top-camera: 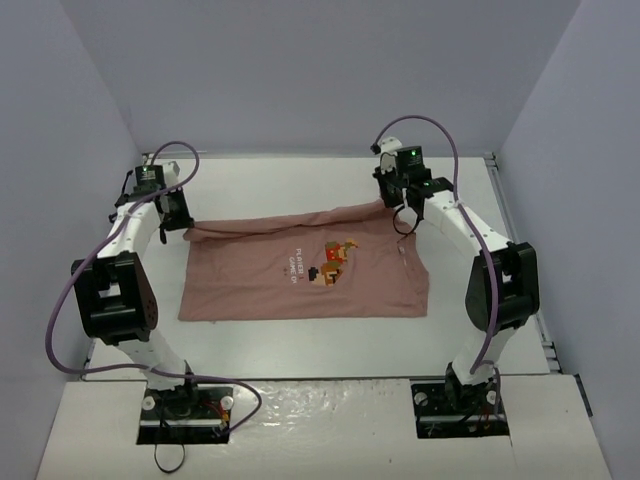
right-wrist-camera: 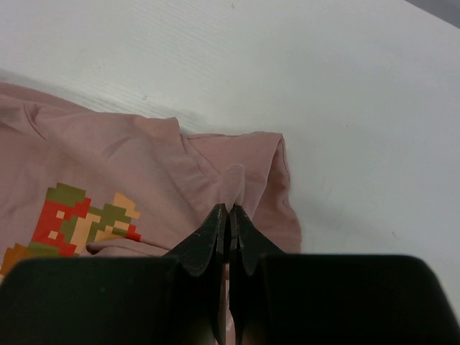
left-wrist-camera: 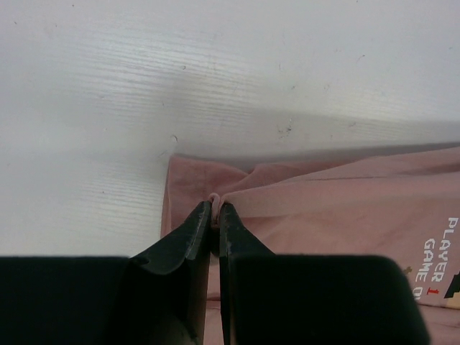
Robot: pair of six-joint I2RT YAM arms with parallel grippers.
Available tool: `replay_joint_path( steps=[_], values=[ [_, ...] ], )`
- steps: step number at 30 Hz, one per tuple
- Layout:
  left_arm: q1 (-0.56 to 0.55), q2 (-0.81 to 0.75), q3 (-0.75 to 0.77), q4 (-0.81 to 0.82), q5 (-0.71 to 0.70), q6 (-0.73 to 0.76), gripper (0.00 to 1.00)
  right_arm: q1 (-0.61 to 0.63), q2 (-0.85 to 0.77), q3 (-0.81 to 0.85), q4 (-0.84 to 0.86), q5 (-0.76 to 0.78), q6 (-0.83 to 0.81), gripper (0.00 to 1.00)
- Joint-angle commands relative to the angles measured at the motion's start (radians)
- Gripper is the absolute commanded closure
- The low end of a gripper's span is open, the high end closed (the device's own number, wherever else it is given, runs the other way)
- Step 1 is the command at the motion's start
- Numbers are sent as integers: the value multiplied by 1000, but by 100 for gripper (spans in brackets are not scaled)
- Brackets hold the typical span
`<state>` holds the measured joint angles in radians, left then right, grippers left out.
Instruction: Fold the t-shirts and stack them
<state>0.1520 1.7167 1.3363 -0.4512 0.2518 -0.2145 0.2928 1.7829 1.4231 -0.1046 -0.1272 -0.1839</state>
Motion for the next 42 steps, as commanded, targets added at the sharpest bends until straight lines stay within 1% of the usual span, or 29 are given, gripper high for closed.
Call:
replay_joint_path(
  steps=[1,14,22,29,39,42],
  values=[
    [10,-54,-14,63,-19,-22,100,32,-100,-46,46,49,56,100],
    [9,-130,-99,103,-35,-23,100,56,-191,-177,46,154,146,100],
    [9,-146,-138,115,-41,-49,100,58,-242,-252,46,153,161,100],
    [10,-140,-187,137,-28,-86,100,63,-244,-319,51,163,192,100],
    [7,-159,-244,159,0,-101,100,96,-273,-407,62,197,245,100],
    [3,-181,-271,157,-16,-112,100,106,-284,-429,62,195,253,100]
  ],
)
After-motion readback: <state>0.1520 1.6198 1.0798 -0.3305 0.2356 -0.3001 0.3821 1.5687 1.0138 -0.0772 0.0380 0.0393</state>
